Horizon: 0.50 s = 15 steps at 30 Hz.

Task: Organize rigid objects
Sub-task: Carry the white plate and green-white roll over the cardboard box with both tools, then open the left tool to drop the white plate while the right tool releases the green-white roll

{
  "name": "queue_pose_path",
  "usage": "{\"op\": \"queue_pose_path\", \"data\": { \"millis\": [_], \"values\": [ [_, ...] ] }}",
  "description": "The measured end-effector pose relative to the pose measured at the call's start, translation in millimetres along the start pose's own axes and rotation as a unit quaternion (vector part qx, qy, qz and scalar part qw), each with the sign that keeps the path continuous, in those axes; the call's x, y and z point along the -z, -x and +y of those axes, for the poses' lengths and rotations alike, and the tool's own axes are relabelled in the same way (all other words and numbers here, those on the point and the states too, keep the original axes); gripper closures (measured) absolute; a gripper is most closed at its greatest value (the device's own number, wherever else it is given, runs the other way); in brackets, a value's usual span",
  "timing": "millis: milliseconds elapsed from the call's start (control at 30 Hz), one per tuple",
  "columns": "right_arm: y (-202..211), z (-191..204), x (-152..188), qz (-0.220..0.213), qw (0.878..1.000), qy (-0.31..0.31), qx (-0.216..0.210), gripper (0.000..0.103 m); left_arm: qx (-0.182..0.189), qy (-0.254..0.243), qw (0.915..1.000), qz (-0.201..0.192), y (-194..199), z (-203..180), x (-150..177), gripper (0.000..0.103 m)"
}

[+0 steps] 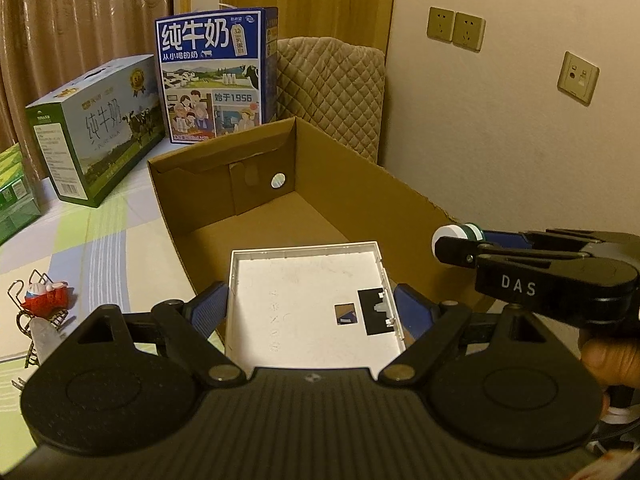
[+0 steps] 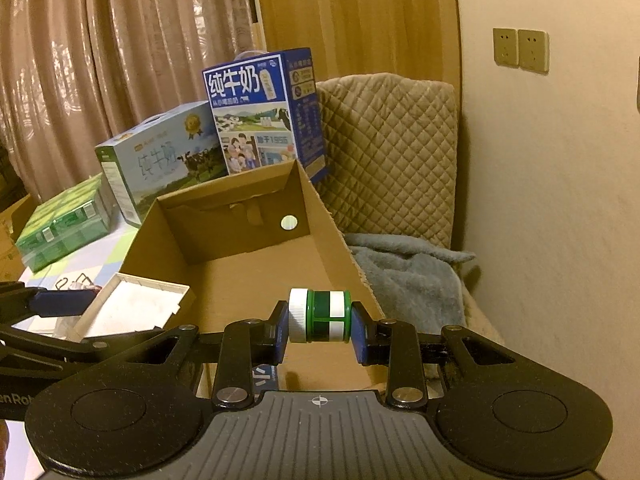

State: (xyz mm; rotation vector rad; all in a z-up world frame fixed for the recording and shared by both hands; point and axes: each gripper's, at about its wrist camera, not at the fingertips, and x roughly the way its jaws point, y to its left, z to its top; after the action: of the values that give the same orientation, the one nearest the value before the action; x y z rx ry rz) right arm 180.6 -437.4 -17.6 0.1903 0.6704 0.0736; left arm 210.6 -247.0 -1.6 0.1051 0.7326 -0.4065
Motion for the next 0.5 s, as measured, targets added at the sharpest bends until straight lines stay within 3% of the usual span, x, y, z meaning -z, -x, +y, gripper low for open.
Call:
{"op": "queue_pose_path", "data": {
  "millis": [267, 500],
  "values": [
    [0.7, -2.9, 0.0, -0.002, 1.000, -0.007, 0.000, 0.074, 0.009, 0.013, 0.9998, 0.013, -12.2, 4.5, 0.2, 0.016],
    [2.4, -3.0, -0.3, -0.002, 1.000, -0.008, 0.002, 0.074, 0.000, 0.025, 0.9997, -0.002, 0.0, 12.8, 1.5, 0.016]
  ]
}}
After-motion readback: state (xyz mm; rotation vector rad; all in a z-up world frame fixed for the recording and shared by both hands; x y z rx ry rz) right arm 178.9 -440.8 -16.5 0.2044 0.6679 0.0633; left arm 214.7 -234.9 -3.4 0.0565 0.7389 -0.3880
